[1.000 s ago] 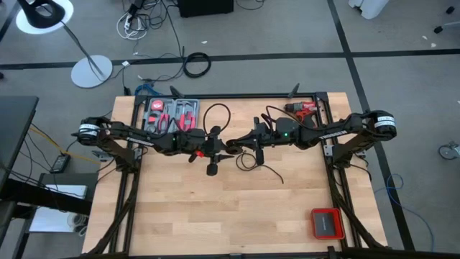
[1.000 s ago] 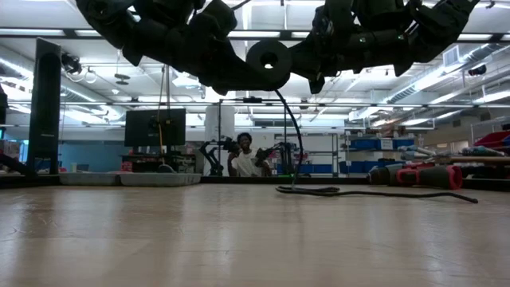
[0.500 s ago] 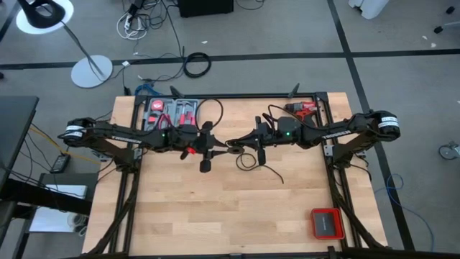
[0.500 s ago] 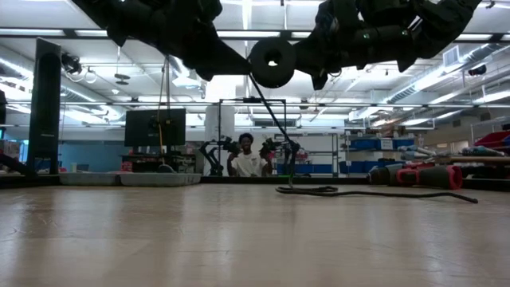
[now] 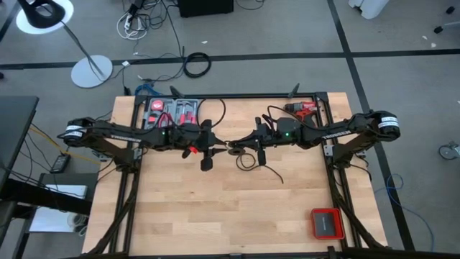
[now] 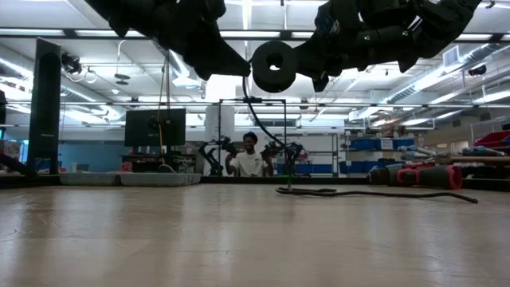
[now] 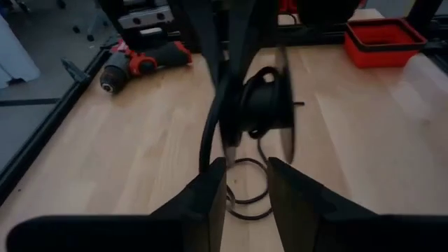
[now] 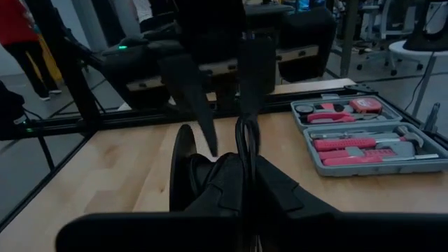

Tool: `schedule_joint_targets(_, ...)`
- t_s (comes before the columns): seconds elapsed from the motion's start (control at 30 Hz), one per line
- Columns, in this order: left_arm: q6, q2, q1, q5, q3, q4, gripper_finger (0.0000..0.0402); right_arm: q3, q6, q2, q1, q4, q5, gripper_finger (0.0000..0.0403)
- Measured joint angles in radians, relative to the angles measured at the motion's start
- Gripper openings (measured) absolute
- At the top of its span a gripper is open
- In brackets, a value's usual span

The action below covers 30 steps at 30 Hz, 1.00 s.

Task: Coil cords
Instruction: Uncoil the black wire from the black spool

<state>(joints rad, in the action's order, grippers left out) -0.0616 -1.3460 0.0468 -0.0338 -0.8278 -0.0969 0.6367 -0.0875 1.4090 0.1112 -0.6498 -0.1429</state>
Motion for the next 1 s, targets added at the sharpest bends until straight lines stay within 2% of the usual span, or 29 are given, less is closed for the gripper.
schedule_joint_targets(0.27, 0.032, -0.001, -0.057, 0.008, -0.039, 0.036, 0.0108, 0.0, 0.013, 0.0, 0.001, 0.018, 0.013, 0.0013)
schedule_joint_targets(0.43, 0.047, -0.002, -0.076, -0.073, -0.041, 0.029, 0.0108, 0.0, 0.019, 0.0, -0.001, 0.017, 0.047, 0.0013)
schedule_joint_targets(0.7, 0.043, -0.004, -0.076, -0.086, -0.041, -0.032, 0.0108, 0.0, 0.02, 0.0, -0.01, -0.003, 0.08, 0.0013)
schedule_joint_targets(0.87, 0.039, -0.055, -0.076, -0.089, -0.041, -0.076, 0.0108, 0.001, 0.022, -0.002, -0.019, -0.027, 0.104, 0.0013)
schedule_joint_targets(1.0, 0.035, -0.073, -0.076, -0.129, -0.041, -0.083, 0.0108, 0.0, 0.021, -0.001, -0.02, -0.017, 0.113, 0.0013)
